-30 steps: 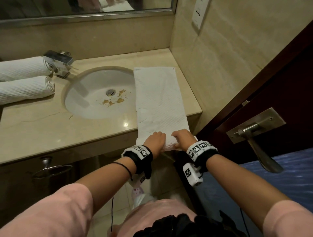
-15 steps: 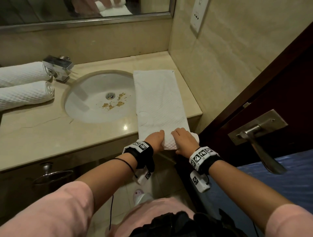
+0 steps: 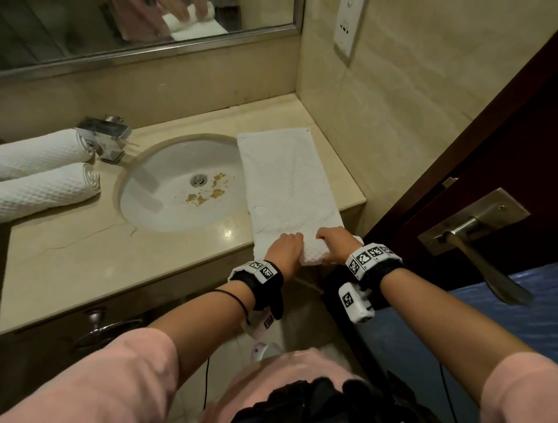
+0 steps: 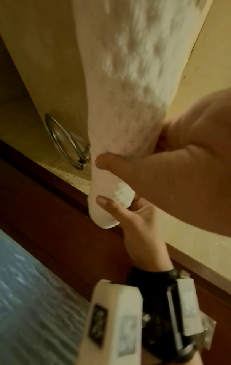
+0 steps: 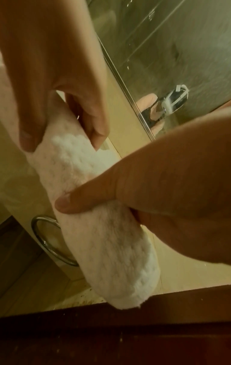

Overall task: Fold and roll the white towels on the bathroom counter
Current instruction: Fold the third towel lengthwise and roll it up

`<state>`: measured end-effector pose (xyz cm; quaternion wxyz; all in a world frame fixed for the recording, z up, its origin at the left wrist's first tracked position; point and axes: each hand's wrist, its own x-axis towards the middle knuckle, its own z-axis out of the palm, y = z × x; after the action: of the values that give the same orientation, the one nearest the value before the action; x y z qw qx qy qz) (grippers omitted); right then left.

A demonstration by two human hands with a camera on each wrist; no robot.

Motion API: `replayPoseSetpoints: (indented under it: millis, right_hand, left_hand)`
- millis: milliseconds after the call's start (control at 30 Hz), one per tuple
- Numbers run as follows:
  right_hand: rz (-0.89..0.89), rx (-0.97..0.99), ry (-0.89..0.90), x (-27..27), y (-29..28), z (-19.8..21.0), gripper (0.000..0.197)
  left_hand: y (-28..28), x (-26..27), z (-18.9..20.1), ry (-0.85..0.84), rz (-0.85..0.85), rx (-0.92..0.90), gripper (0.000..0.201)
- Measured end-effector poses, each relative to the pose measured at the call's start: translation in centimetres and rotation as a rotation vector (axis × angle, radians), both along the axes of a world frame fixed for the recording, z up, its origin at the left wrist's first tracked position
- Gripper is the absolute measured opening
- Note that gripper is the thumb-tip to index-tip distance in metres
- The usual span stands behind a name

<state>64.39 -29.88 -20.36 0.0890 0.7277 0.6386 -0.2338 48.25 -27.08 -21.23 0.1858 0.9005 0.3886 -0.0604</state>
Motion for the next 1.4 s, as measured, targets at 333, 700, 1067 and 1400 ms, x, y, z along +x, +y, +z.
replayPoseSetpoints:
  millis: [333,700,1067,1400]
  right_hand:
    - [0.156,0.231,-0.141,-1.1,-2.1,-0.8,0.066]
    - [0.135,0.014,0.004,0.8,2.6,1.3,0.048]
    - [0.164,0.088,-0.046,0.9,2.0,-0.5,0.08]
    - [0.05,-0.095,0.148,2.0,5.2,2.0,0.055]
  left_hand:
    - [3.1,0.3,0.5,0.021,0.055,-0.247,0.049]
    - [1.3,0.2,-0.2,0.078,0.093,0.014,0.056]
    - [4.7,1.1,0.3,0.071,0.189,-0.302,0.061]
    - [4.2,1.3,0.5,0.111,0.131,-0.103,0.059]
